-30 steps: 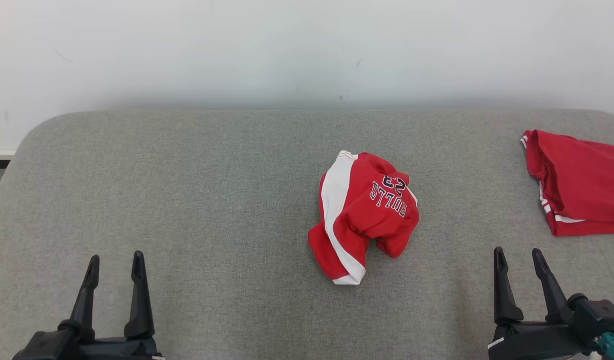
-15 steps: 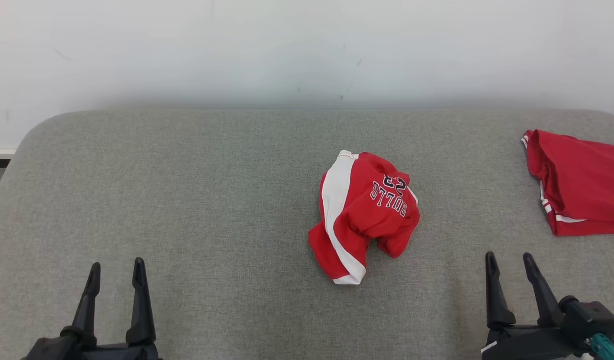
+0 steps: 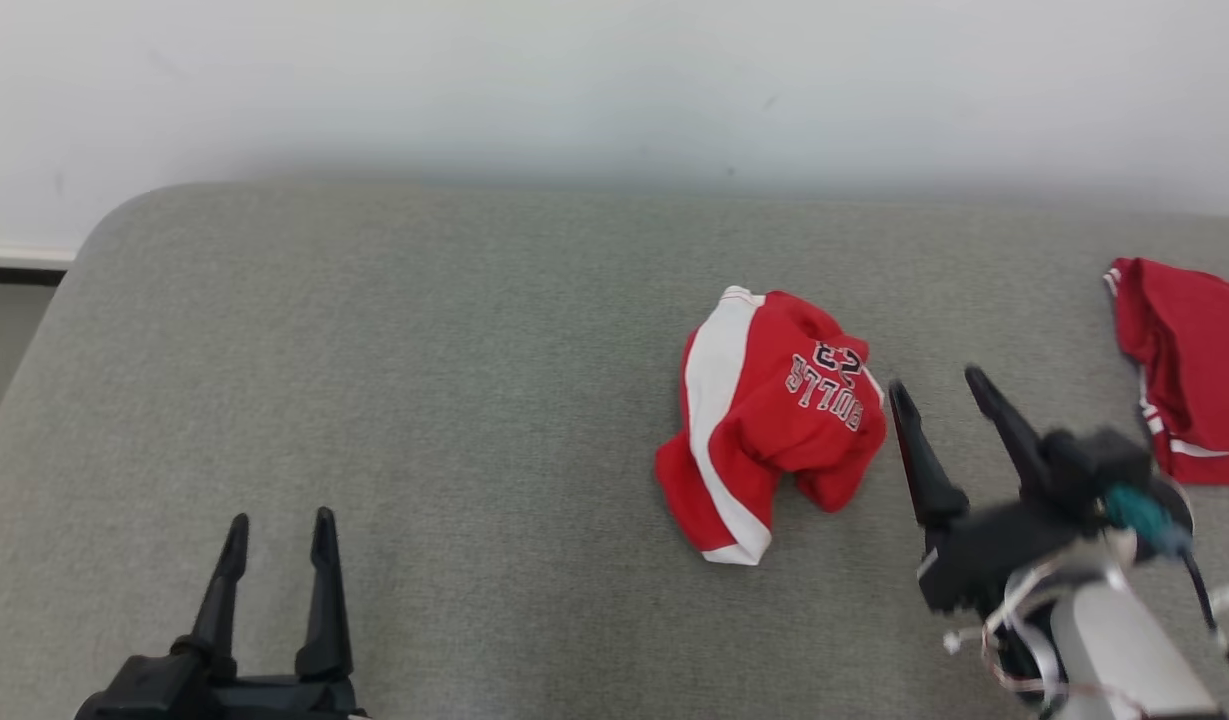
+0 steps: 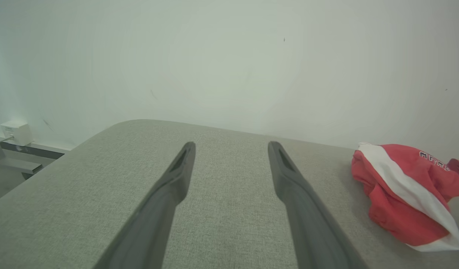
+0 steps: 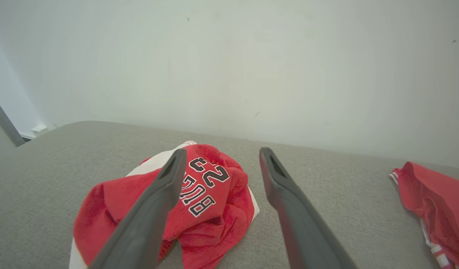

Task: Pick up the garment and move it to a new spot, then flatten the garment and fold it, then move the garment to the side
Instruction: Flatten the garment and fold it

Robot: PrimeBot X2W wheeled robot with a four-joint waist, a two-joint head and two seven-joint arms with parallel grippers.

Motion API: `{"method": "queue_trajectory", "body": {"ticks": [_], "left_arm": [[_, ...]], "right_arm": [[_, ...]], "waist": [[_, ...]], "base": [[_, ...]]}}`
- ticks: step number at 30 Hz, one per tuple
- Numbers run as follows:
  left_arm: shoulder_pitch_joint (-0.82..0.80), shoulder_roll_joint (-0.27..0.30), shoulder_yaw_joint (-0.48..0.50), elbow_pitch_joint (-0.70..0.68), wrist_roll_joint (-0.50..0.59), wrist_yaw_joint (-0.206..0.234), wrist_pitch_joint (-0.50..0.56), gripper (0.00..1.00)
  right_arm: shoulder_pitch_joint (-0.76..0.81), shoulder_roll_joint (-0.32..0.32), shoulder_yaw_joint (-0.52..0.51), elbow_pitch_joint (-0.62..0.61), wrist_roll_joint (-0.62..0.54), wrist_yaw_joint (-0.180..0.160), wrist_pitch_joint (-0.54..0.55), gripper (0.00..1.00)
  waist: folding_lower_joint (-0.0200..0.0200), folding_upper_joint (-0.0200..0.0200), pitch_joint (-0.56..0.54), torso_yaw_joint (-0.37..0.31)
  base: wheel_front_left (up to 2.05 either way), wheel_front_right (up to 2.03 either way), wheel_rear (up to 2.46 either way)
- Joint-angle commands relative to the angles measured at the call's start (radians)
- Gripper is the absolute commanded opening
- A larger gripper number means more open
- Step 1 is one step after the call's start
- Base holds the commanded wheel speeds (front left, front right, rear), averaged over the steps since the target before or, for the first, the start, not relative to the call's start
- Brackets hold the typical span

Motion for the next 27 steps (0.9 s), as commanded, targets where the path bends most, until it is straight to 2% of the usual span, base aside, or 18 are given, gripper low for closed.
{"method": "queue_trajectory", "body": {"ticks": [1,8,13,18,19,20,23,27], "left_arm": [[-0.016,-0.005,-0.007,0.002,0.002,0.000,-0.003,1.00],[-0.056,-0.009,-0.052,0.033,-0.021,-0.001,-0.003,1.00],[-0.082,-0.010,-0.073,0.053,-0.037,-0.001,-0.003,1.00],[-0.084,-0.011,-0.081,0.061,-0.048,-0.001,-0.003,1.00],[-0.084,-0.011,-0.081,0.062,-0.052,-0.001,-0.003,1.00],[-0.082,-0.011,-0.081,0.063,-0.054,-0.001,-0.003,1.00],[-0.076,-0.011,-0.077,0.063,-0.058,-0.001,-0.003,1.00],[-0.071,-0.011,-0.070,0.065,-0.057,-0.001,-0.003,1.00]], "right_arm": [[-0.035,-0.014,0.011,0.006,0.006,-0.003,0.008,1.00],[-0.287,-0.093,0.135,0.169,0.028,-0.003,0.156,1.00],[-0.392,-0.124,0.205,0.311,0.056,-0.003,0.259,1.00],[-0.443,-0.133,0.269,0.417,0.105,-0.003,0.309,1.00],[-0.450,-0.133,0.280,0.432,0.116,-0.003,0.314,0.65],[-0.454,-0.134,0.288,0.448,0.124,-0.003,0.322,0.01],[-0.469,-0.136,0.313,0.484,0.152,-0.003,0.339,0.00],[-0.497,-0.141,0.330,0.469,0.168,-0.003,0.239,0.00]], "waist": [[0.0000,-0.0001,0.016,0.026],[0.0000,-0.0001,0.060,0.117],[0.0000,-0.0001,0.073,0.169],[0.0000,-0.0001,0.073,0.194],[0.0000,-0.0001,0.073,0.195],[0.0000,-0.0001,0.072,0.195],[0.0000,-0.0001,0.069,0.189],[0.0000,-0.0001,0.058,0.165]], "base": [[0.00,0.00,0.00],[0.00,0.00,0.00],[0.00,0.00,0.00],[0.00,0.00,0.00],[0.00,0.00,0.00],[0.00,0.00,0.00],[0.00,0.00,0.00],[0.00,0.00,0.00]]}}
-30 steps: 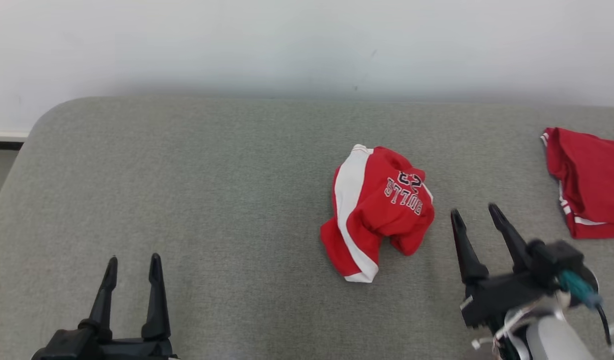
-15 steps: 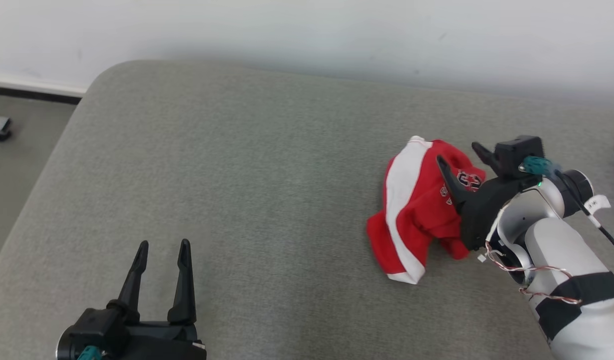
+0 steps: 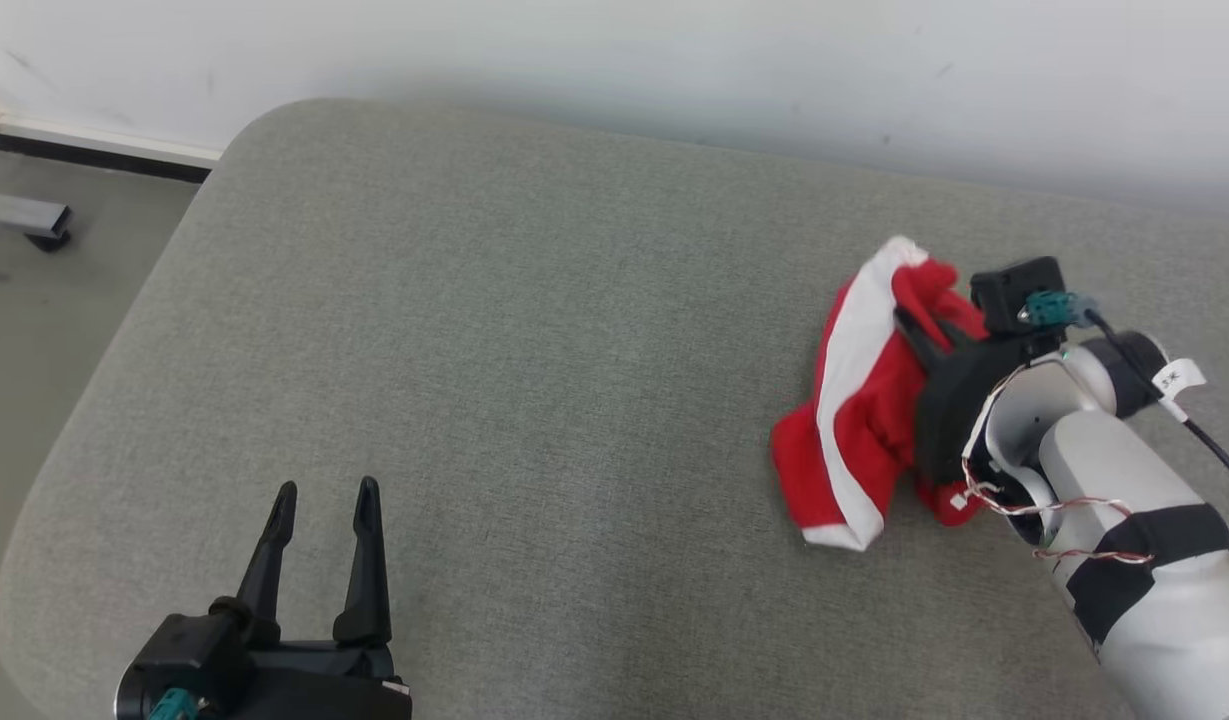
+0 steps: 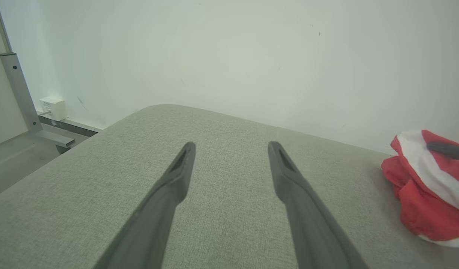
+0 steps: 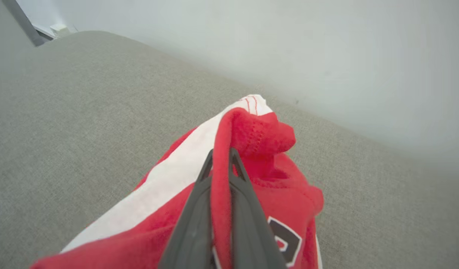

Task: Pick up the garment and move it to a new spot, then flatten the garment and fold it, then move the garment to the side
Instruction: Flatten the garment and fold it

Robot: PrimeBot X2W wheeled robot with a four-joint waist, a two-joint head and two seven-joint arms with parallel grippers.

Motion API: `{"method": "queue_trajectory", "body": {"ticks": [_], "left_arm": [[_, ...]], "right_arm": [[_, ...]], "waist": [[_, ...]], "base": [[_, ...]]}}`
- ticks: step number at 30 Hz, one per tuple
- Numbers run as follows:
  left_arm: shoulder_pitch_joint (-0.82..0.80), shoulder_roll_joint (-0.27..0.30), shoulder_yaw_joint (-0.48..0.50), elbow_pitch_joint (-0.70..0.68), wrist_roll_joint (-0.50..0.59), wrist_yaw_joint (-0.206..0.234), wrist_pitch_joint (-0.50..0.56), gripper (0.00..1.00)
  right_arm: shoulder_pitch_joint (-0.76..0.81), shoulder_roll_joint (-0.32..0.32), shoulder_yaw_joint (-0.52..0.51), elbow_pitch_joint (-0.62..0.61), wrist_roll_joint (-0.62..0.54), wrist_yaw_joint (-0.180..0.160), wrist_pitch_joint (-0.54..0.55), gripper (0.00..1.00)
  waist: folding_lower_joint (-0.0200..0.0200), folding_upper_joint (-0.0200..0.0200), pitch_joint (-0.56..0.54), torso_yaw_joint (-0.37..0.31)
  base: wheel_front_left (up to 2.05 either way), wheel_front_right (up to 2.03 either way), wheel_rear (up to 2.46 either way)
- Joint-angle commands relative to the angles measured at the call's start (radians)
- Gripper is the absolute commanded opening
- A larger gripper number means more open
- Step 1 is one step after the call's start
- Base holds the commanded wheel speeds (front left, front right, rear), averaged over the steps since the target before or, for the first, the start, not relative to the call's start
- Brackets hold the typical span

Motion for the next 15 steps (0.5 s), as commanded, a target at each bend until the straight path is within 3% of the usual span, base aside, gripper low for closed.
{"method": "queue_trajectory", "body": {"ticks": [1,9,15], "left_arm": [[0.008,-0.001,0.006,-0.001,0.001,-0.001,-0.003,1.00],[0.039,-0.001,0.020,-0.007,0.026,-0.001,-0.003,1.00],[0.038,-0.001,0.019,-0.011,0.033,-0.001,-0.003,1.00]], "right_arm": [[-0.011,-0.006,0.000,-0.007,0.008,-0.003,-0.043,0.00],[0.086,-0.004,-0.036,-0.076,0.013,-0.003,-0.307,0.00],[0.234,-0.010,-0.113,-0.163,0.002,-0.003,-0.377,0.00]], "waist": [[-0.0001,-0.0001,-0.012,-0.020],[-0.0001,-0.0001,-0.048,-0.103],[-0.0001,-0.0001,-0.037,-0.155]], "base": [[0.00,0.00,0.00],[0.00,0.00,0.00],[0.00,0.00,0.00]]}}
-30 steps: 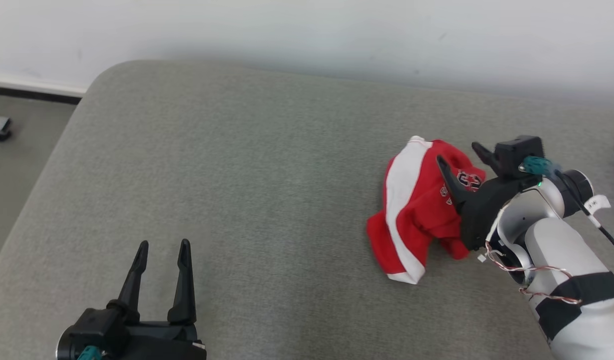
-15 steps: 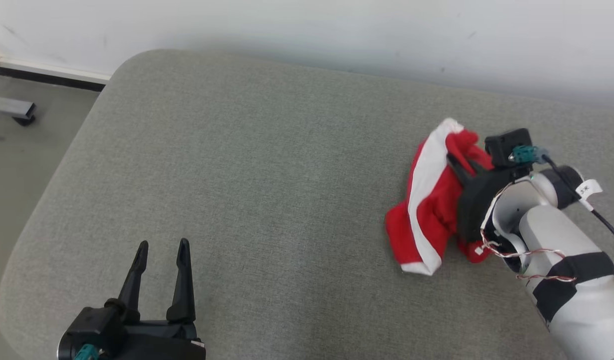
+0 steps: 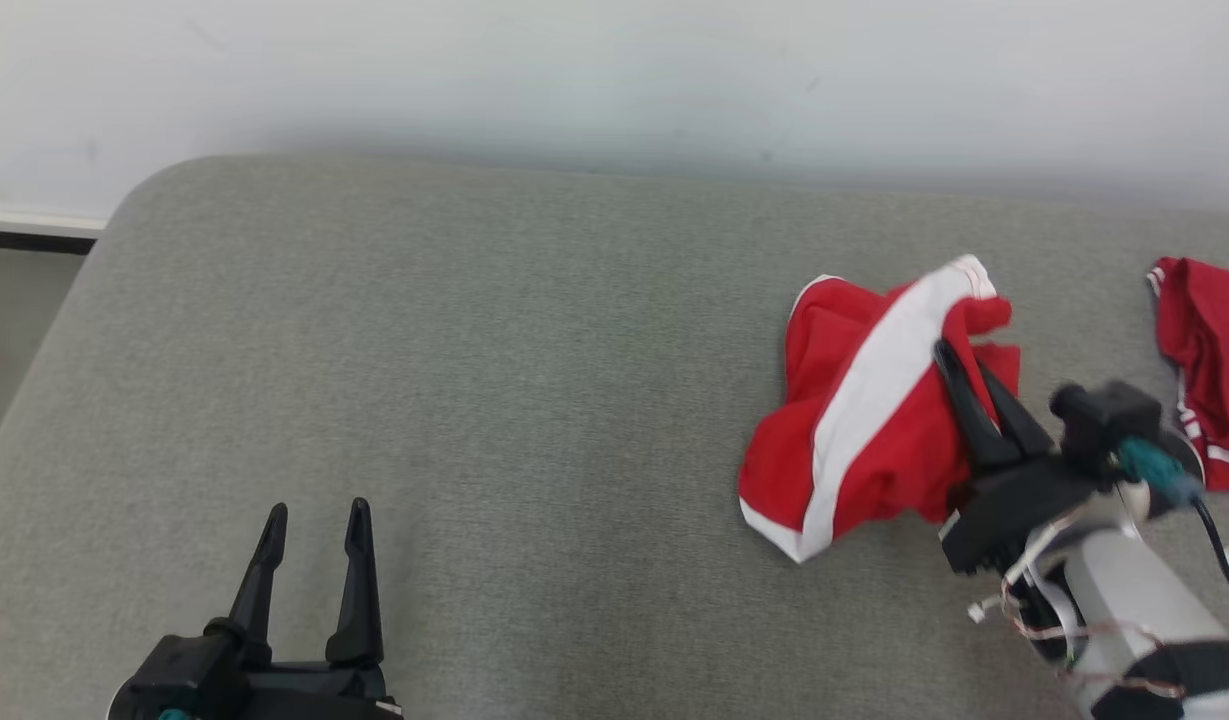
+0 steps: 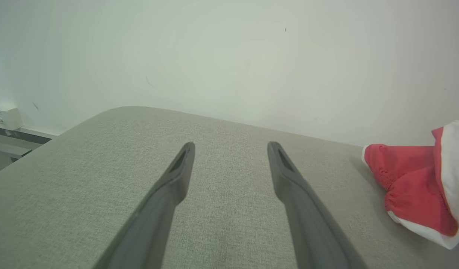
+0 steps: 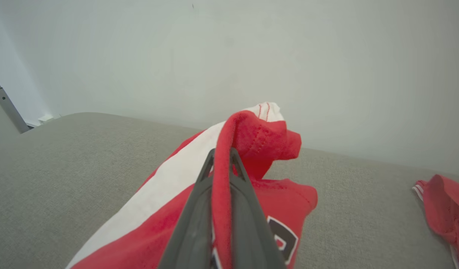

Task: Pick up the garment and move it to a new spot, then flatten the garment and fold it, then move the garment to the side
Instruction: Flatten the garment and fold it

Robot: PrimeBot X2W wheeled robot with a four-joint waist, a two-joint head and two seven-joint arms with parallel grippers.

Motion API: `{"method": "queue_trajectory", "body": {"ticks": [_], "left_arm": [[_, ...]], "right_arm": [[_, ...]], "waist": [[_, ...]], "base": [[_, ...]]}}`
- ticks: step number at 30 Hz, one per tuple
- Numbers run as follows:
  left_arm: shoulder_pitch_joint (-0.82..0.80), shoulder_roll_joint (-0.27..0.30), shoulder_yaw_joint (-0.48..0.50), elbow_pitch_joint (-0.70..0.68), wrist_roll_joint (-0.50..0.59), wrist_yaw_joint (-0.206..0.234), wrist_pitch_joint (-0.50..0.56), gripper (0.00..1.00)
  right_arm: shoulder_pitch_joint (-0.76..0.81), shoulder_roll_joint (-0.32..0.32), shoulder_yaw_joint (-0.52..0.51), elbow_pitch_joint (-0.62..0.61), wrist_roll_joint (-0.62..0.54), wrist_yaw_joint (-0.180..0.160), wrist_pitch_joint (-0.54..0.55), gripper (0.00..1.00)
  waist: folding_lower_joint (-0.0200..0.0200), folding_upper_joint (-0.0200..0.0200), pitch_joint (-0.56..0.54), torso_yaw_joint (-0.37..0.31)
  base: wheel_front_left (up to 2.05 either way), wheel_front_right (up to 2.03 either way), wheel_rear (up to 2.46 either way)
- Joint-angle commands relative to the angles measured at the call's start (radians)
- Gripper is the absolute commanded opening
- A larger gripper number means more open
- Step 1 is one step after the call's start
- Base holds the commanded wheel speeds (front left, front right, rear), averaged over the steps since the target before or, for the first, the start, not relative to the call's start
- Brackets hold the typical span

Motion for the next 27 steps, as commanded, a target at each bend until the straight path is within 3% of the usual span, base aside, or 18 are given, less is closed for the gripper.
{"method": "queue_trajectory", "body": {"ticks": [1,10,11,12,13,20,27], "left_arm": [[0.001,-0.001,0.000,-0.003,0.013,-0.001,-0.003,1.00],[-0.026,-0.001,-0.010,0.001,0.016,-0.001,-0.003,1.00],[-0.029,-0.001,-0.009,0.002,0.017,-0.001,-0.003,1.00],[-0.031,-0.001,-0.008,0.003,0.018,-0.001,-0.003,1.00],[-0.033,-0.001,-0.009,0.005,0.019,-0.001,-0.003,1.00],[-0.011,0.000,0.009,0.004,0.027,-0.001,-0.003,1.00],[0.005,0.006,0.019,-0.004,0.039,-0.001,-0.003,1.00]], "right_arm": [[0.021,-0.001,-0.005,-0.007,-0.007,-0.003,-0.007,0.00],[0.321,0.095,-0.213,-0.170,-0.042,-0.003,-0.028,0.00],[0.341,0.108,-0.232,-0.177,-0.050,-0.003,-0.029,0.38],[0.358,0.120,-0.251,-0.184,-0.060,-0.003,-0.030,0.93],[0.374,0.131,-0.266,-0.190,-0.068,-0.003,-0.031,1.00],[0.432,0.190,-0.361,-0.305,-0.117,-0.003,-0.034,1.00],[0.476,0.219,-0.390,-0.452,-0.143,-0.003,-0.034,1.00]], "waist": [[0.0000,0.0000,0.005,-0.032],[0.0000,0.0000,0.037,-0.075],[0.0000,0.0000,0.037,-0.077],[0.0000,0.0000,0.038,-0.079],[0.0000,0.0000,0.038,-0.080],[0.0000,0.0000,0.021,-0.101],[0.0000,0.0000,0.007,-0.118]], "base": [[0.00,0.00,0.00],[0.00,0.00,0.00],[0.00,0.00,0.00],[0.00,0.00,0.00],[0.00,0.00,0.00],[0.00,0.00,0.00],[0.00,0.00,0.00]]}}
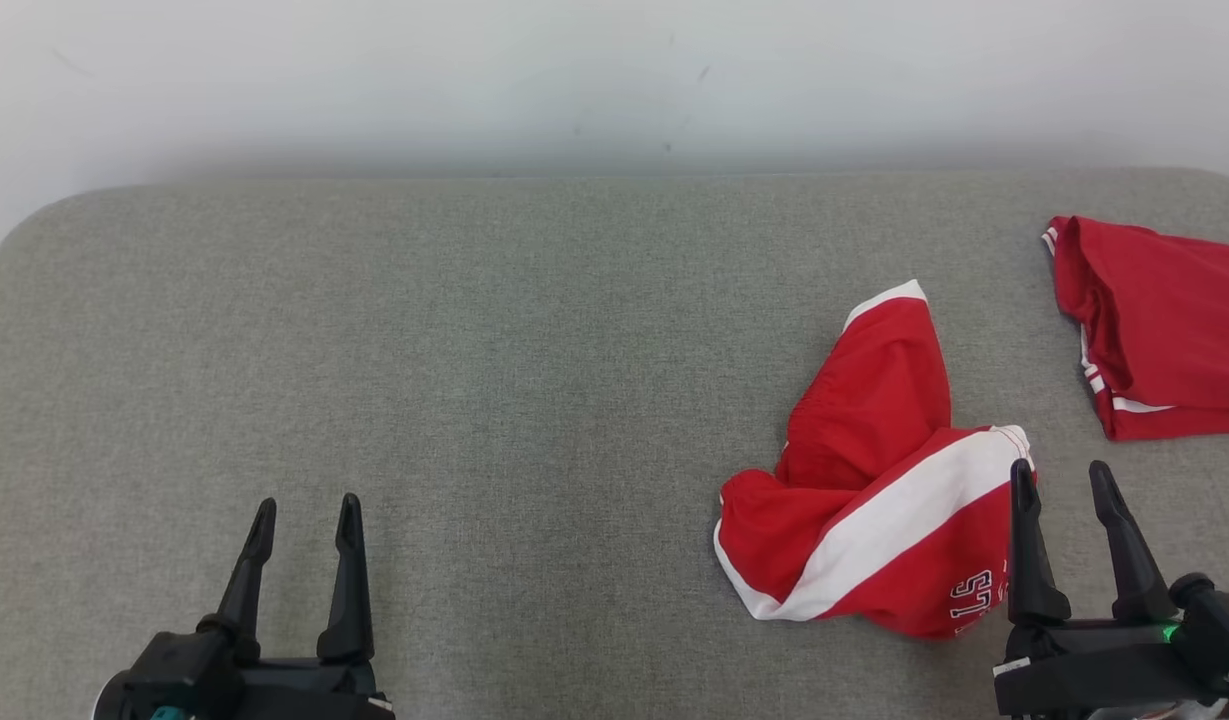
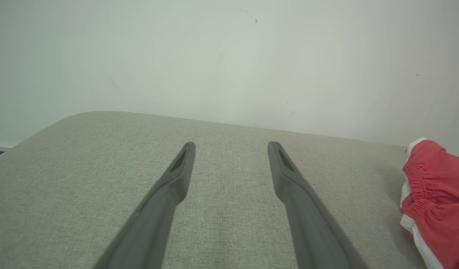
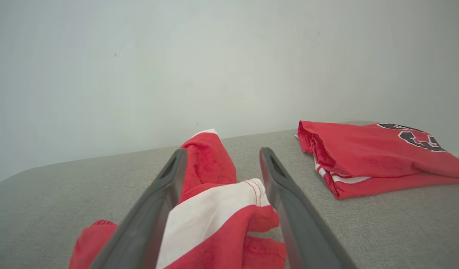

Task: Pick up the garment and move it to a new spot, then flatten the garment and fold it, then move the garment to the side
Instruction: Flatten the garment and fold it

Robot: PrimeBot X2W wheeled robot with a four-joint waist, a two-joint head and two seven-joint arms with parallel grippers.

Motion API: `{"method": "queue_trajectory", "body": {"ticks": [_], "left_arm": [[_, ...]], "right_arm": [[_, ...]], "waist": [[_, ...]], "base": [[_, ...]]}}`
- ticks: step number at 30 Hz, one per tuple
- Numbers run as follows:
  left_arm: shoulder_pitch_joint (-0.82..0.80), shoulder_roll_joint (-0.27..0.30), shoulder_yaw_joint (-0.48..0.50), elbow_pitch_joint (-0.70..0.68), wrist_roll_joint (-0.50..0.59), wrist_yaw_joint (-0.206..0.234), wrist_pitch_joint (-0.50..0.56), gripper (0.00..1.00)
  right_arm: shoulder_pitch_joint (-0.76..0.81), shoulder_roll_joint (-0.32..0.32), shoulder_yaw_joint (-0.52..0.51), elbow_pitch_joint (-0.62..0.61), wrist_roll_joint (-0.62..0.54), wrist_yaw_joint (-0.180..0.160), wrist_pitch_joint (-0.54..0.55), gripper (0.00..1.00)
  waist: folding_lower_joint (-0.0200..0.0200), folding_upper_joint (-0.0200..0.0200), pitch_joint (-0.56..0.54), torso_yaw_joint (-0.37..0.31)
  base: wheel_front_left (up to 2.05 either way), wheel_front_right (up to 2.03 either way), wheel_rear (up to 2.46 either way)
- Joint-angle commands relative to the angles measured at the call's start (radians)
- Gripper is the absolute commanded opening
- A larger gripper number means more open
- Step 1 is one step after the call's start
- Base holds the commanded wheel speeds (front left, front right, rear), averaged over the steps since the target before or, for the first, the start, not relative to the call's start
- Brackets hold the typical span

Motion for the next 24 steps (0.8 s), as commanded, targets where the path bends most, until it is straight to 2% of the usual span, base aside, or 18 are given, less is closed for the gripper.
{"method": "queue_trajectory", "body": {"ticks": [1,6,10,13,14,24], "left_arm": [[0.013,0.005,0.004,-0.002,0.006,-0.001,-0.003,1.00],[0.011,0.011,0.004,-0.004,0.008,-0.001,-0.003,1.00],[-0.017,0.032,-0.046,-0.001,0.003,-0.001,-0.003,1.00],[-0.058,0.069,-0.136,0.019,-0.014,-0.001,-0.003,1.00],[-0.058,0.069,-0.136,0.019,-0.014,-0.001,-0.003,1.00],[-0.242,0.165,-0.488,0.148,-0.098,0.000,-0.003,1.00]], "right_arm": [[0.024,0.010,-0.004,-0.027,-0.007,-0.003,-0.004,1.00],[0.054,0.023,0.003,-0.078,-0.009,-0.003,-0.004,1.00],[0.056,0.029,0.021,-0.090,-0.010,-0.003,-0.004,1.00],[0.042,0.030,0.037,-0.088,-0.008,-0.003,-0.004,1.00],[0.042,0.030,0.037,-0.088,-0.008,-0.003,-0.004,1.00],[0.011,0.037,0.060,-0.071,0.001,-0.003,-0.003,1.00]], "waist": [[0.0001,0.0000,-0.004,-0.005],[0.0001,0.0000,-0.004,-0.017],[0.0001,0.0000,0.008,-0.035],[0.0001,0.0000,0.017,-0.055],[0.0001,0.0000,0.017,-0.055],[0.0001,0.0000,0.053,-0.155]], "base": [[0.00,0.00,0.00],[0.00,0.00,0.00],[0.00,0.00,0.00],[0.00,0.00,0.00],[0.00,0.00,0.00],[0.00,0.00,0.00]]}}
